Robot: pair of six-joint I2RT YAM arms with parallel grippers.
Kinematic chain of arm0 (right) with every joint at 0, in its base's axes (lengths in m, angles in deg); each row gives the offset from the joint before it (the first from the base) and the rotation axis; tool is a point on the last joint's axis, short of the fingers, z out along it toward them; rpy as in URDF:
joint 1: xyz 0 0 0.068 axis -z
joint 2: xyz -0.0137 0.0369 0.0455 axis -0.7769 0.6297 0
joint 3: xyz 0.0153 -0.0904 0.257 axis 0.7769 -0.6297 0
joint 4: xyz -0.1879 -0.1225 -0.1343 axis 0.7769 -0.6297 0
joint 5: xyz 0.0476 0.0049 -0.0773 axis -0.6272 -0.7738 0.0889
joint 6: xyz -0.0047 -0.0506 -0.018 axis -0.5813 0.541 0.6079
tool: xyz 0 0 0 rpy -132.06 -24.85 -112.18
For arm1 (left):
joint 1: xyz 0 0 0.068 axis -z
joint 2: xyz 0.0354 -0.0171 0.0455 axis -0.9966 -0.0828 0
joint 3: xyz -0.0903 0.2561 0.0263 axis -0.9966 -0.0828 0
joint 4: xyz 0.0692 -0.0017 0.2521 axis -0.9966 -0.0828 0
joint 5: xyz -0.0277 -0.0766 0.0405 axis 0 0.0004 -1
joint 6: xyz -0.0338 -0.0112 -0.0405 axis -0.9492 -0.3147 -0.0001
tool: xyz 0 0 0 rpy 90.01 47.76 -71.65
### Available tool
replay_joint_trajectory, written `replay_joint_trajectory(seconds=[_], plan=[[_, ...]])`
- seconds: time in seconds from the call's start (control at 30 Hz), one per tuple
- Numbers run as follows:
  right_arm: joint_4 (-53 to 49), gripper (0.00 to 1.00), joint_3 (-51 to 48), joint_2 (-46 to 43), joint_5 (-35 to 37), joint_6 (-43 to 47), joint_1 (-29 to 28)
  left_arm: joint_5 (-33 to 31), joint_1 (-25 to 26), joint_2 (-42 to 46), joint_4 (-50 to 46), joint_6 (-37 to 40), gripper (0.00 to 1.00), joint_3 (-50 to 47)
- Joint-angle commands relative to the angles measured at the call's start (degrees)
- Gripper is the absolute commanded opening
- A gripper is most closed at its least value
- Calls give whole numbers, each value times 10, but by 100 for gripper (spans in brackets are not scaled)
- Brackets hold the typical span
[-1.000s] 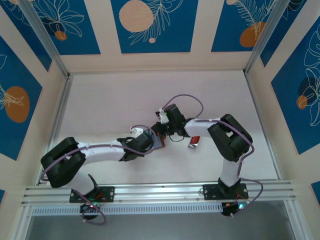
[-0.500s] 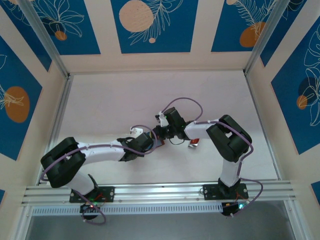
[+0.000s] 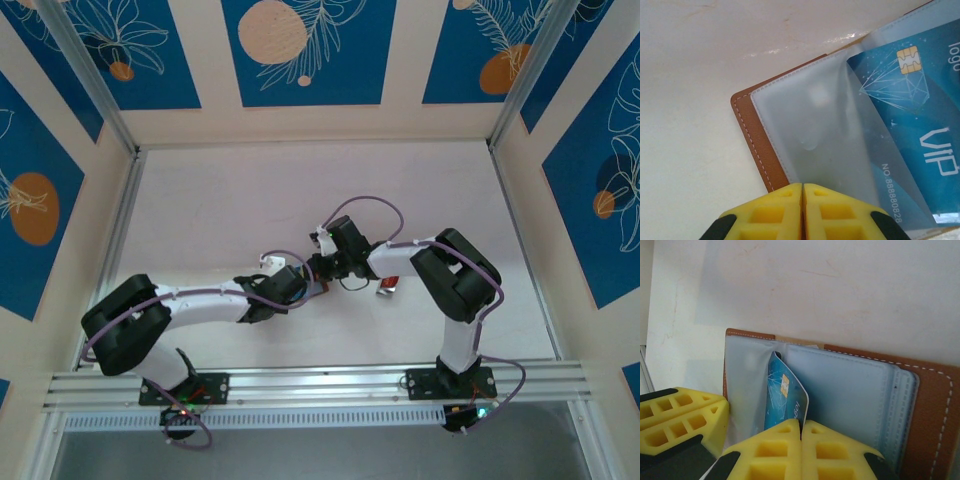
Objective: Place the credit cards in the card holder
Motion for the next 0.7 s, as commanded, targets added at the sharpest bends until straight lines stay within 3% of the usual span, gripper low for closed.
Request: replay_joint_trajectory(seconds=[0.0,0.67], plan=[[-55,0,6,-4,-28,27,-4,0,-6,-12,-8,-8,10,-9],[-111,0,76,56,-93,74,-4,5,-8,-20,-6,-5,10,-7]])
